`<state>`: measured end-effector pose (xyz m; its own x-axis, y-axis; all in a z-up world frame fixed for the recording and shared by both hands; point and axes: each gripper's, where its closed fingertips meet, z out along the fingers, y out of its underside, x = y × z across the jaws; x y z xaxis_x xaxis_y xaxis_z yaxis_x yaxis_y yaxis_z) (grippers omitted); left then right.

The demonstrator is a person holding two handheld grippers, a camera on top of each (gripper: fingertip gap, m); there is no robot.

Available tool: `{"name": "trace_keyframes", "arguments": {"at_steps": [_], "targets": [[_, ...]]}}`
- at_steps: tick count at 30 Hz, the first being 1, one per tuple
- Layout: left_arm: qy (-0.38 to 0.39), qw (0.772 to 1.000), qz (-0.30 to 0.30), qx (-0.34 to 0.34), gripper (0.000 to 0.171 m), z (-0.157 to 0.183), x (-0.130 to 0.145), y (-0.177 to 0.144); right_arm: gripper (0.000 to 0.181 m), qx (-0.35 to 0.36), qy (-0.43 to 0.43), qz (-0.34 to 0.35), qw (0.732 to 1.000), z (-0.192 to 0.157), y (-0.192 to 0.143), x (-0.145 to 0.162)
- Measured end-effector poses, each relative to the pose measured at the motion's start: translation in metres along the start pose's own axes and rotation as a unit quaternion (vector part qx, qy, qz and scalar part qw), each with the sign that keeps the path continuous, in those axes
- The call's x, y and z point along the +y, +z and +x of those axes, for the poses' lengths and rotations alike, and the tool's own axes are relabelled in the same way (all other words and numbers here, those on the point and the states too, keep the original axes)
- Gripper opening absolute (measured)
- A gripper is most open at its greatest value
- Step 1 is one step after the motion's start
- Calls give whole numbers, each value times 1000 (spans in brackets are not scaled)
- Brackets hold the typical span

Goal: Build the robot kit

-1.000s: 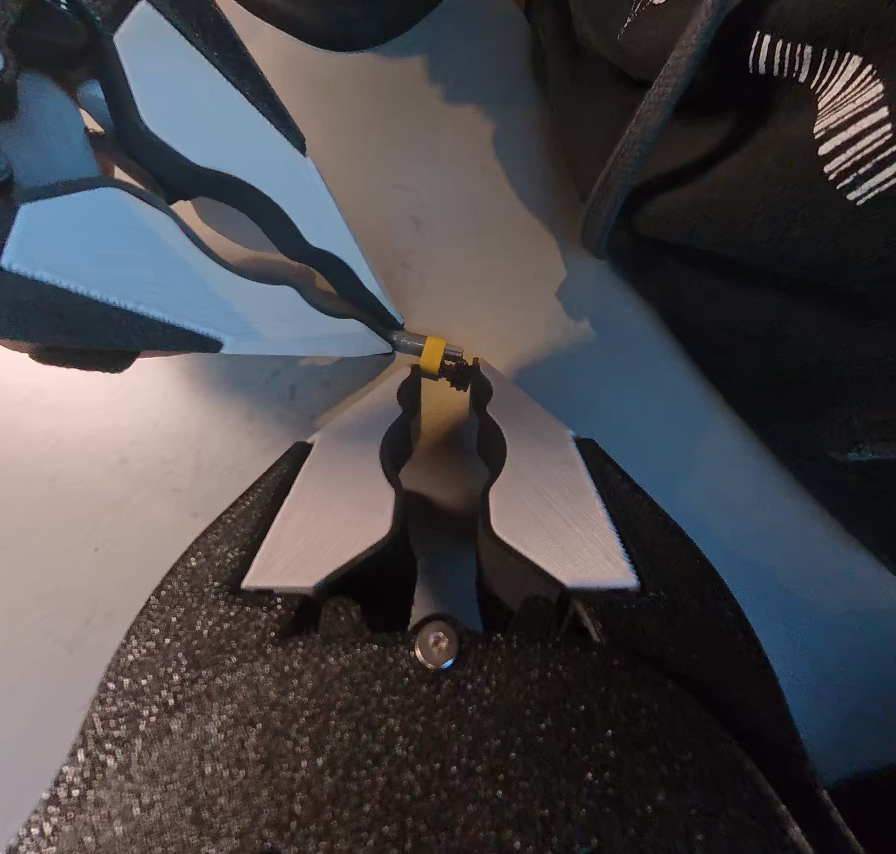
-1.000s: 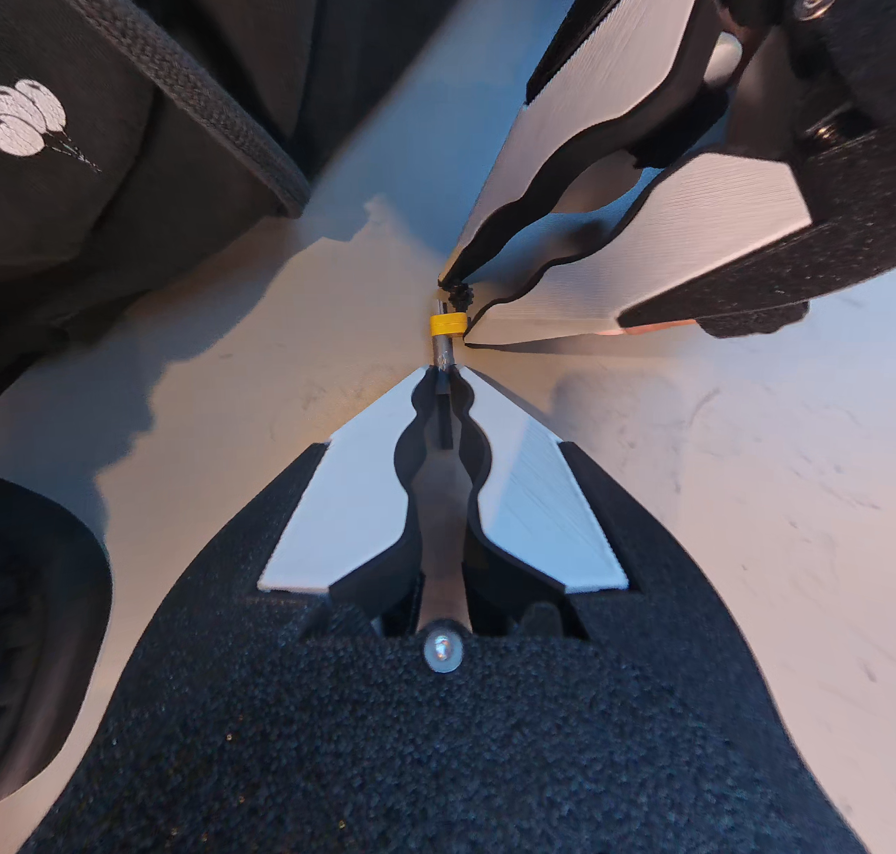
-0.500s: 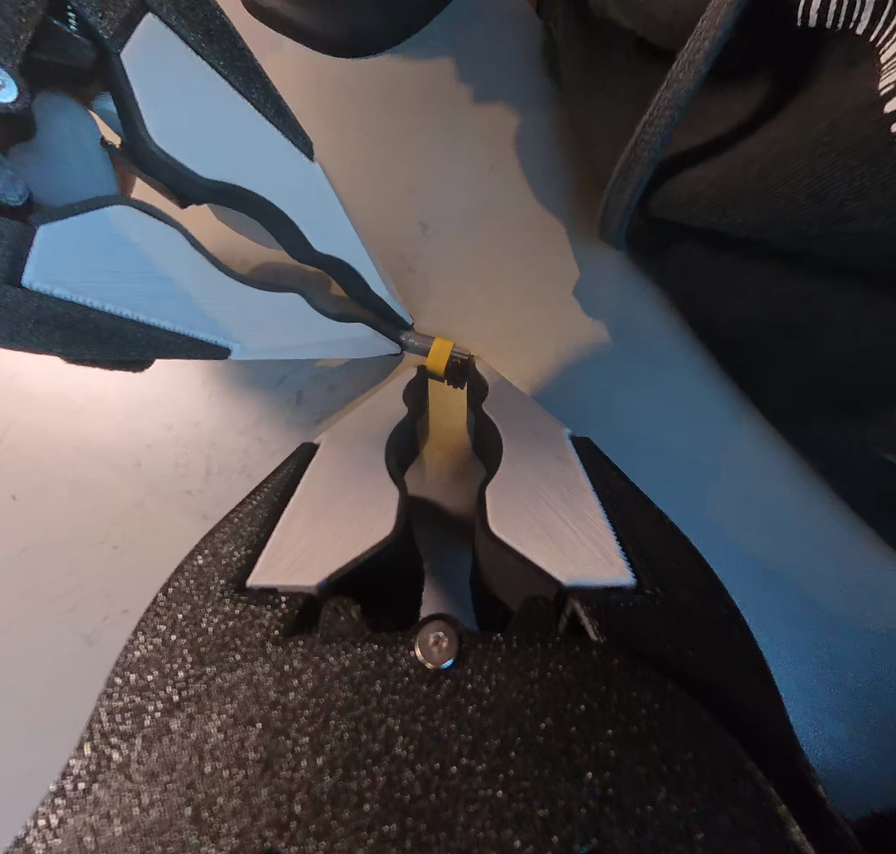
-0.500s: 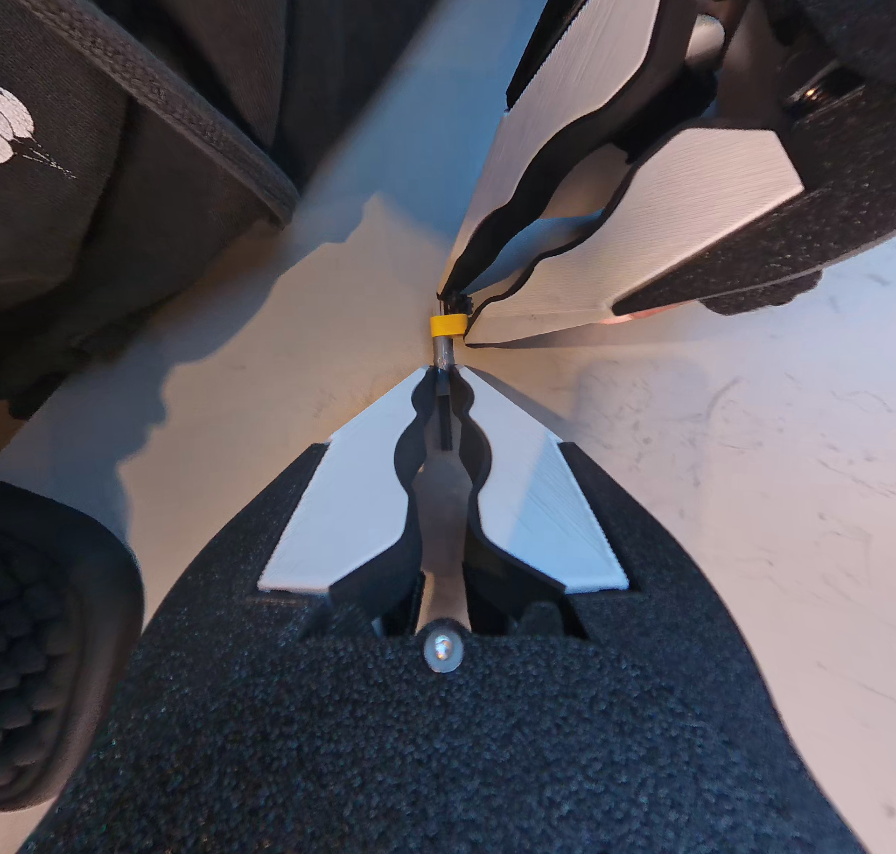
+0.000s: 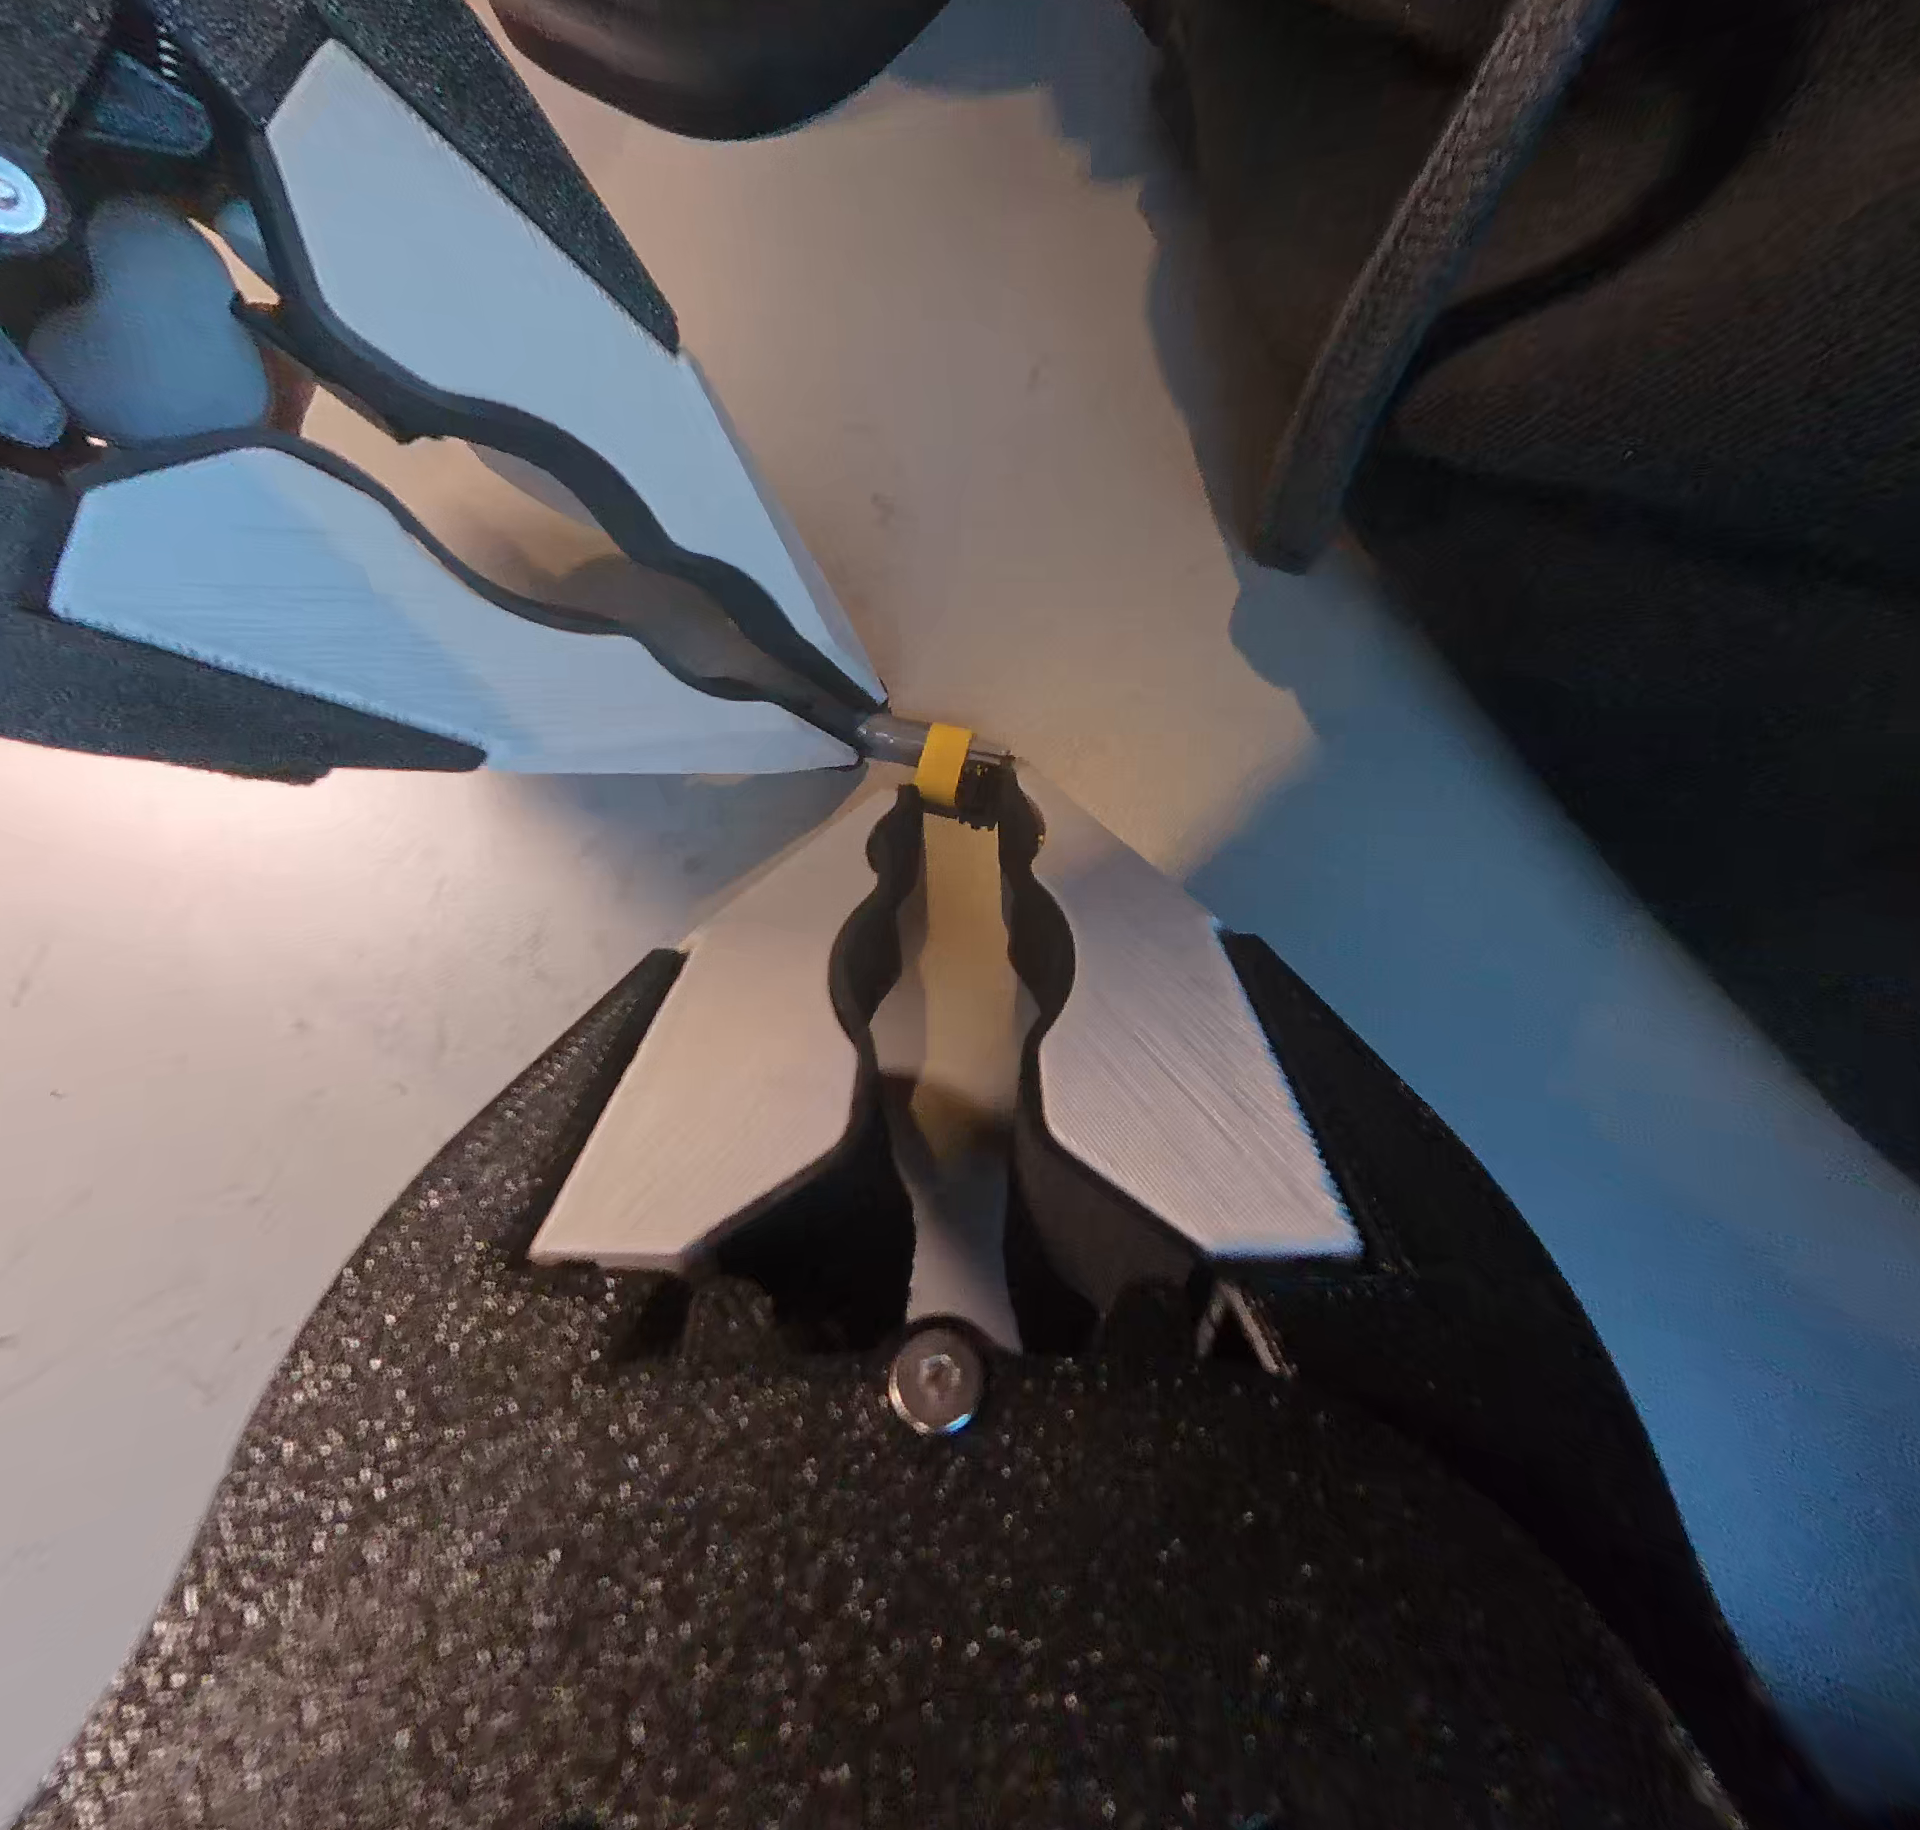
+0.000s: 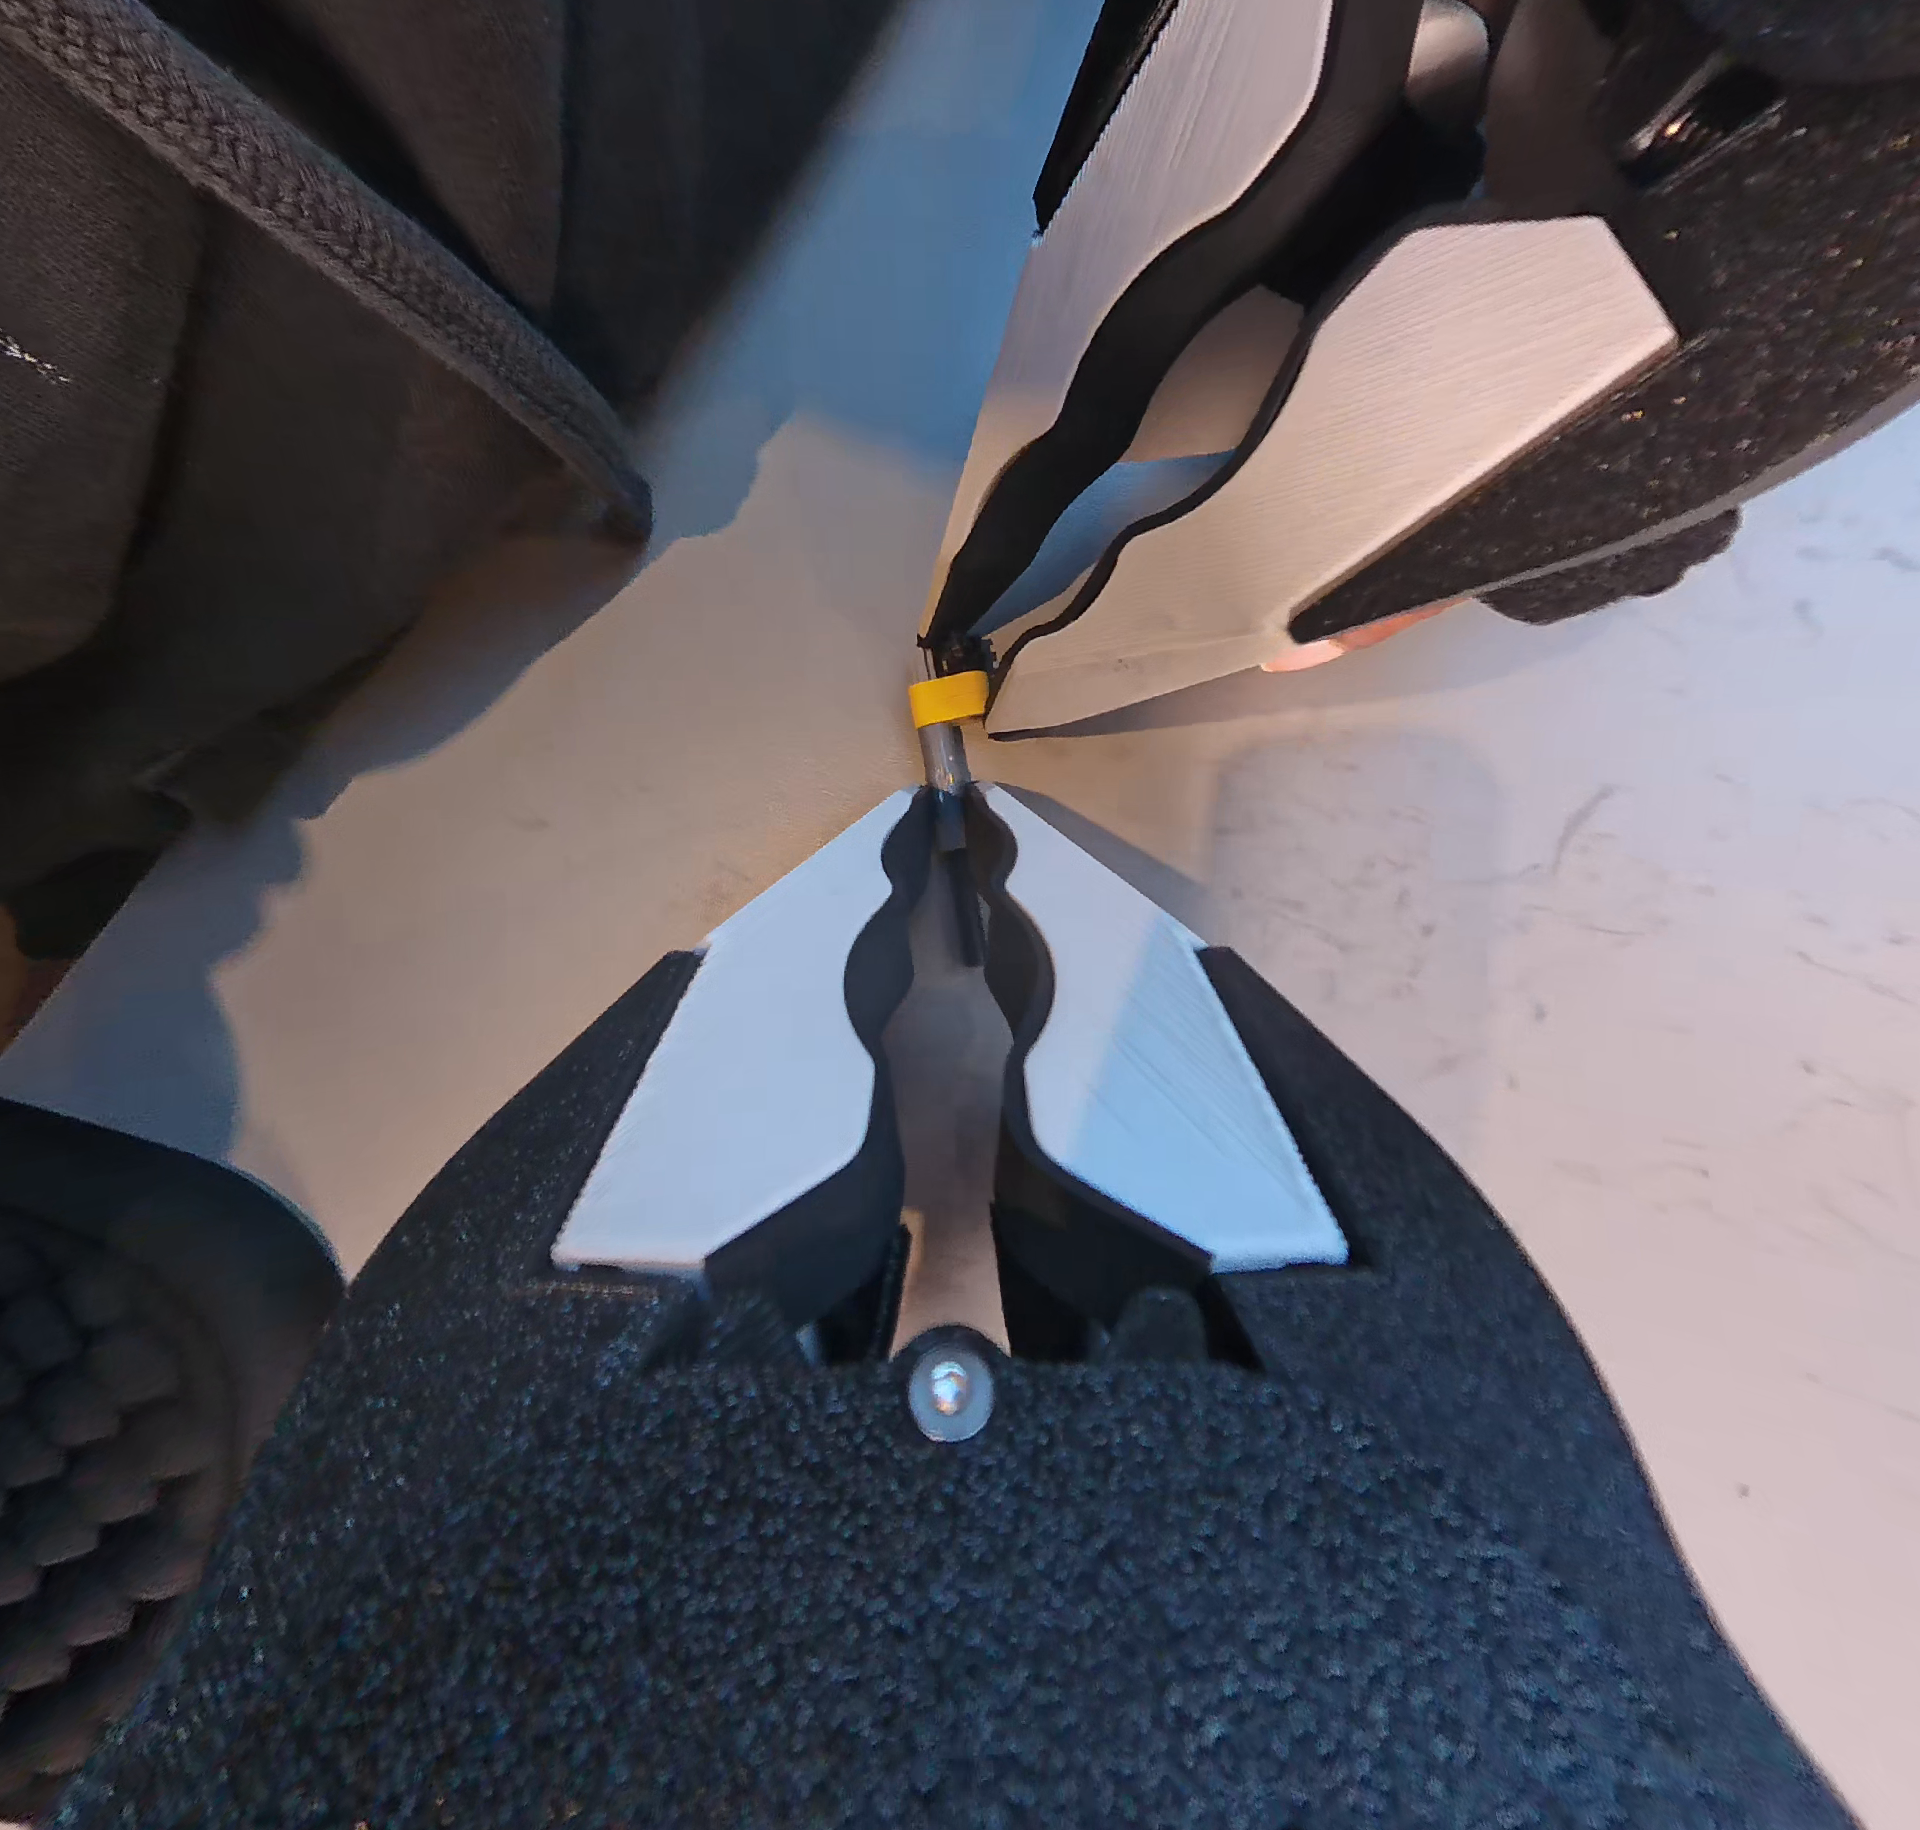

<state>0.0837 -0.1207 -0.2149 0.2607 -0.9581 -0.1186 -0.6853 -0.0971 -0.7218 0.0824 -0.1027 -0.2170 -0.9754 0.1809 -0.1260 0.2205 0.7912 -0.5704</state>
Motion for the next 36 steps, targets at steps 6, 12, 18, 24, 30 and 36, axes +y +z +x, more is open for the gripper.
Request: {"name": "trace_keyframes", "arguments": {"at_steps": [6, 12, 18, 24, 30, 36], "targets": [[-10, 1000, -2, -3, 16, 0, 1, -1, 5, 16, 31, 2, 999, 0, -1, 1], [-18, 1000, 6, -18, 15, -4, 4, -9, 5, 46, 46, 34, 997, 2, -1, -1], [-5, 1000, 4, 20, 15, 3, 4, -6, 5, 35, 23, 40, 998, -2, 2, -4], [19, 998, -2, 60, 15, 7, 1, -3, 6, 9, -3, 17, 1000, -3, 3, -6], [13, 997, 11, 75, 14, 12, -2, 1, 6, 1, -5, 25, 1000, -4, 4, -9], [11, 998, 9, 61, 13, 11, -2, 1, 6, 1, 5, 30, 1000, -4, 4, -10]]}}
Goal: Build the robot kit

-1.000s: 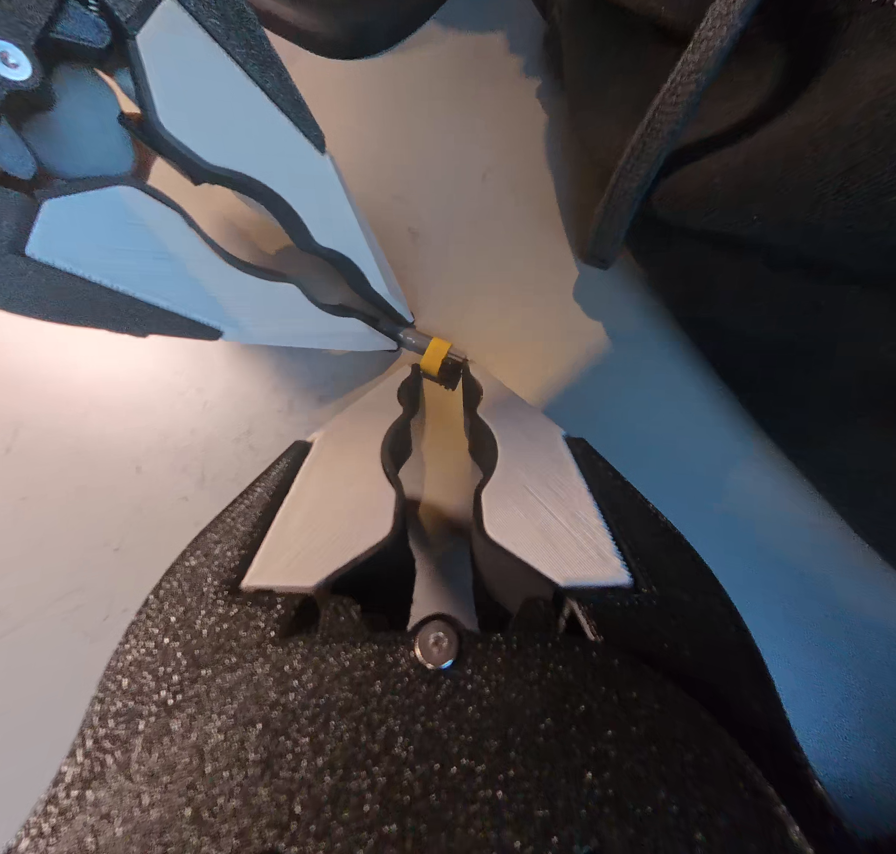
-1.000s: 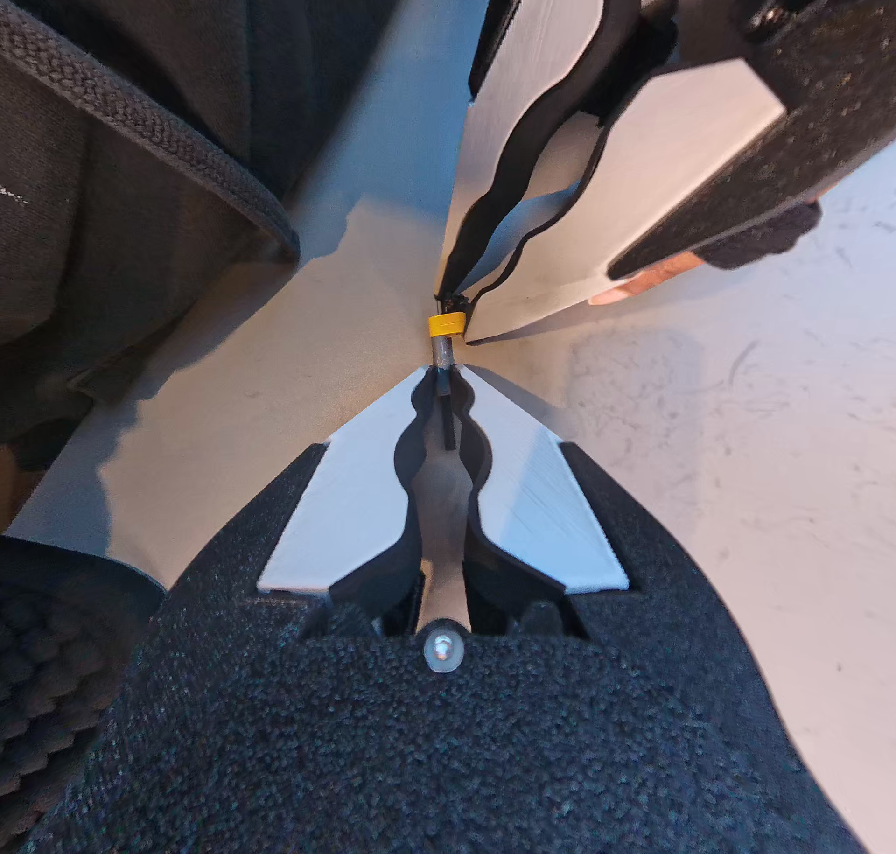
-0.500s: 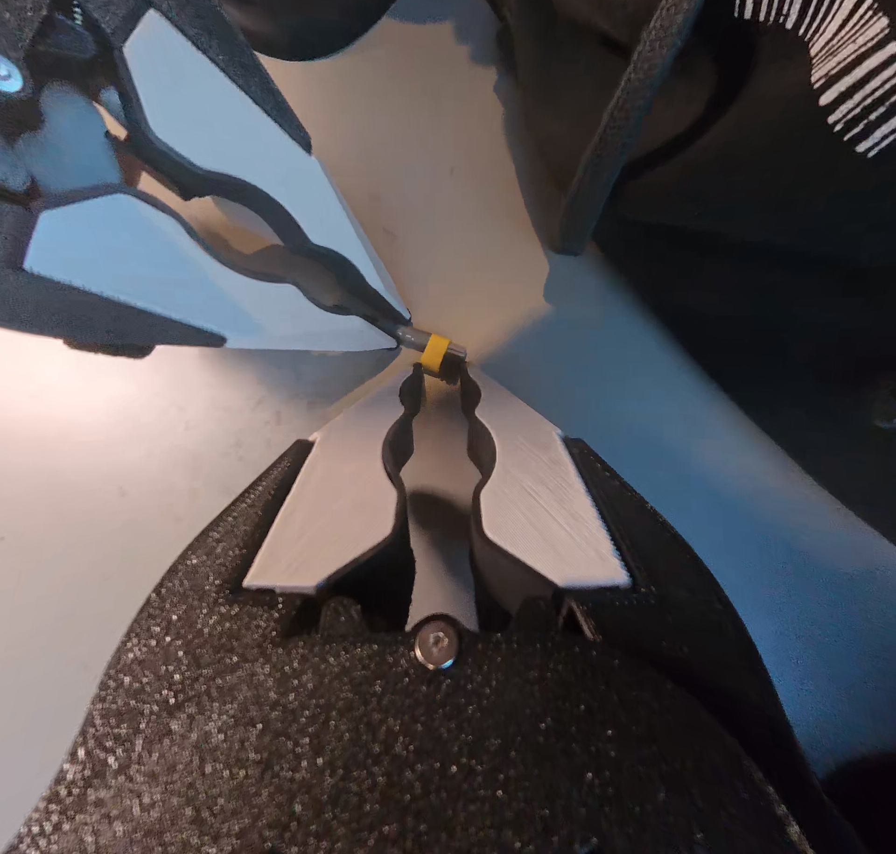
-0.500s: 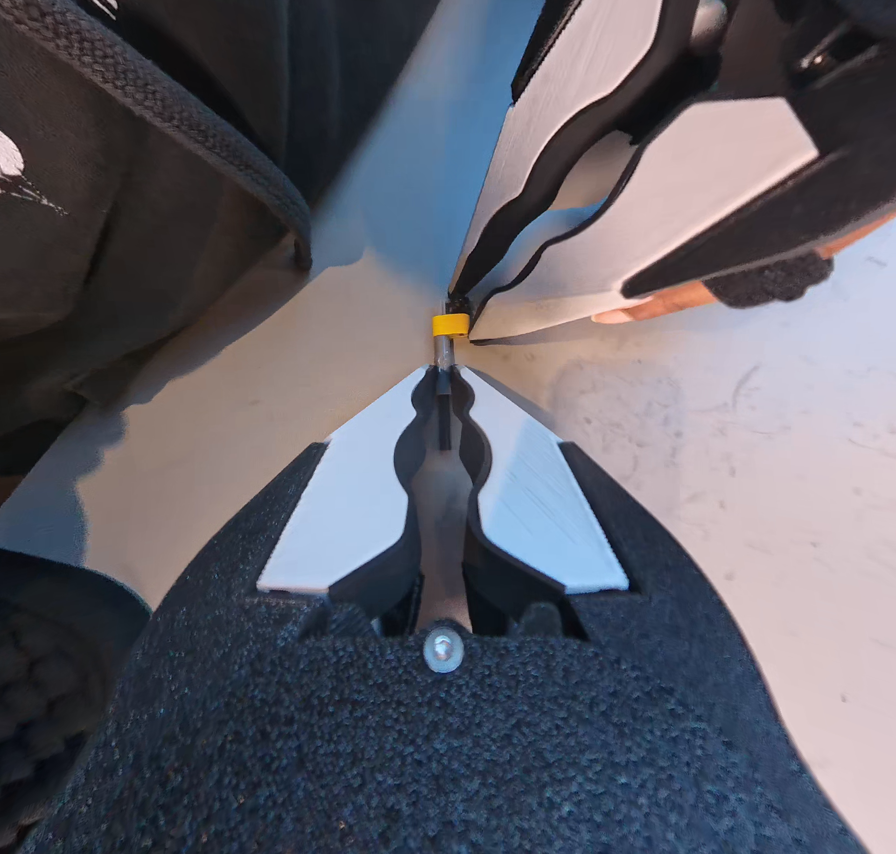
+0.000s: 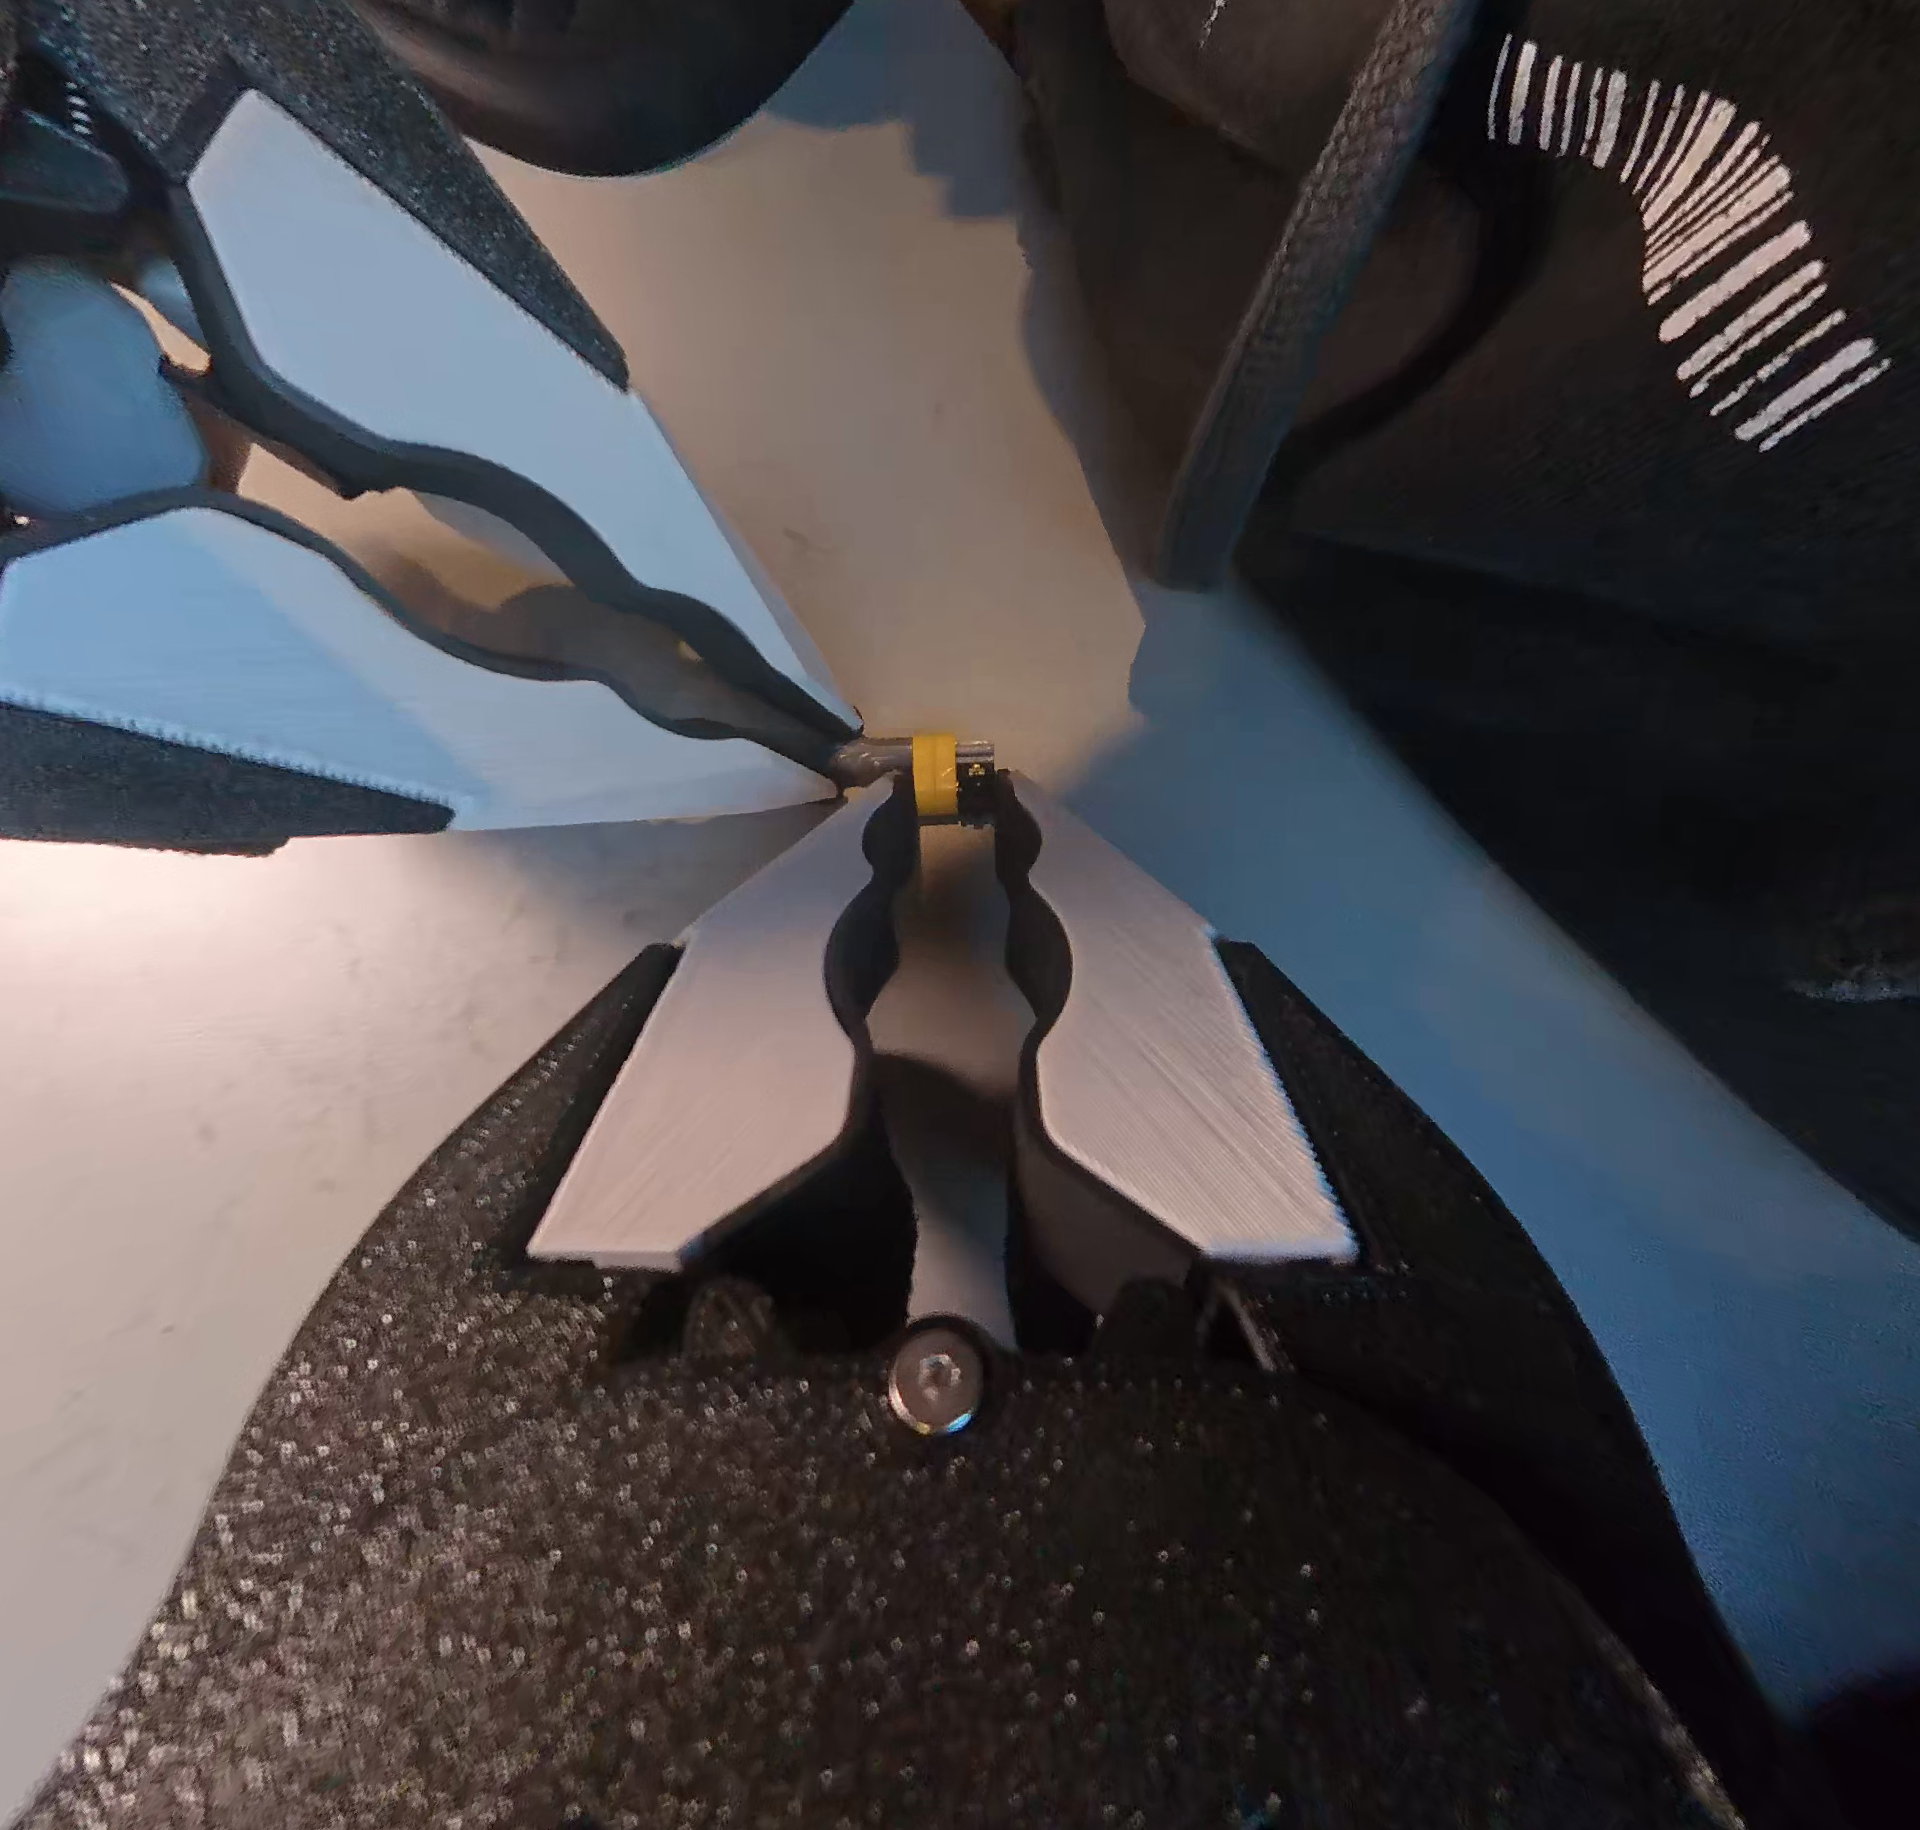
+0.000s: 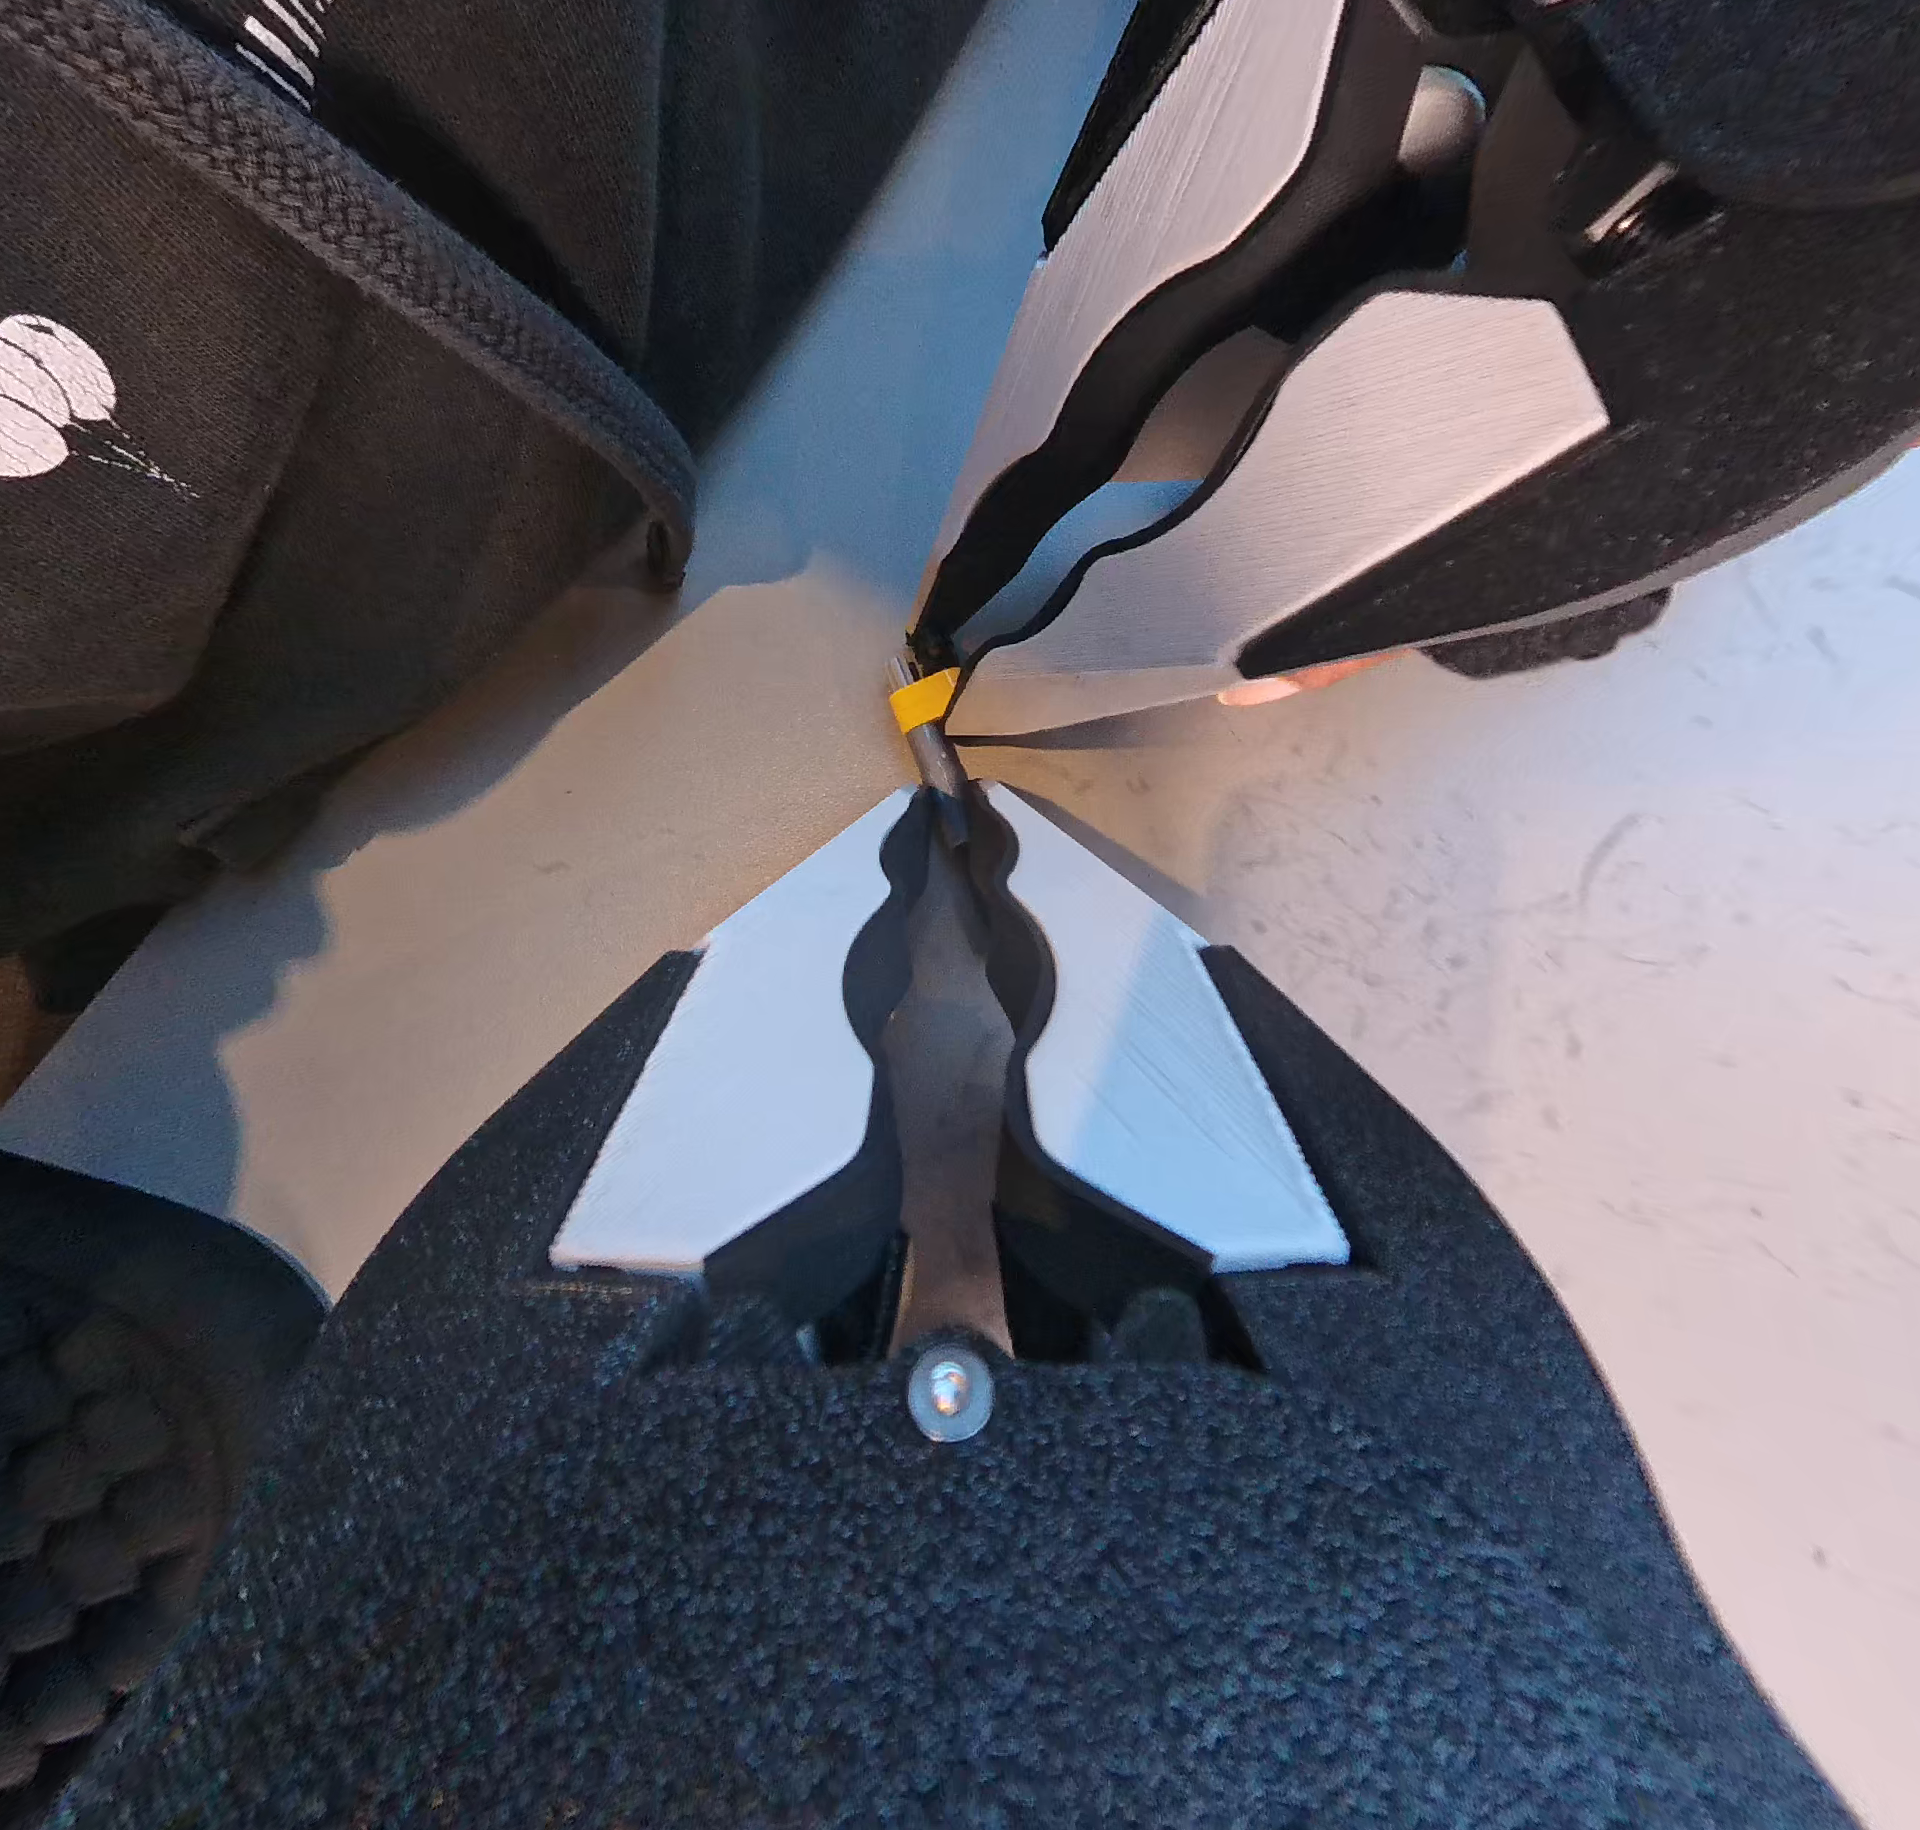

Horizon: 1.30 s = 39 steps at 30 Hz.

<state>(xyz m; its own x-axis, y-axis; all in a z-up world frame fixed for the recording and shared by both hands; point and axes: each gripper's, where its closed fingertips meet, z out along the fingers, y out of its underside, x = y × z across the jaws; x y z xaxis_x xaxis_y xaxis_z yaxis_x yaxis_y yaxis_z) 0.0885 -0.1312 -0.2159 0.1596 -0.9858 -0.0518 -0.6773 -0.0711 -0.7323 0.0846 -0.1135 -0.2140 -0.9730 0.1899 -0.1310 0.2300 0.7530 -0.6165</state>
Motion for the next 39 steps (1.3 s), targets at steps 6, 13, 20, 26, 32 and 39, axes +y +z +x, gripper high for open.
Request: {"name": "trace_keyframes", "arguments": {"at_steps": [6, 13, 20, 26, 32, 39], "targets": [[-9, 1000, -3, 10, 14, 2, 0, 0, 6, -4, 16, 15, 1000, -2, 1, -1], [-75, 997, 18, -33, 26, -15, 7, -21, 6, 76, 68, 18, 995, 13, -10, 8], [-159, 976, 31, -148, 33, -44, 22, -39, 6, 215, 193, 54, 956, 40, -27, 24], [-189, 962, 12, -197, 41, -54, 28, -38, 17, 254, 193, 42, 947, 38, -34, 31], [-204, 957, -14, -205, 29, -54, 33, -33, 12, 251, 195, 42, 947, 34, -33, 33], [-210, 954, -19, -215, 13, -63, 35, -35, 4, 274, 181, 46, 943, 45, -36, 32]]}}
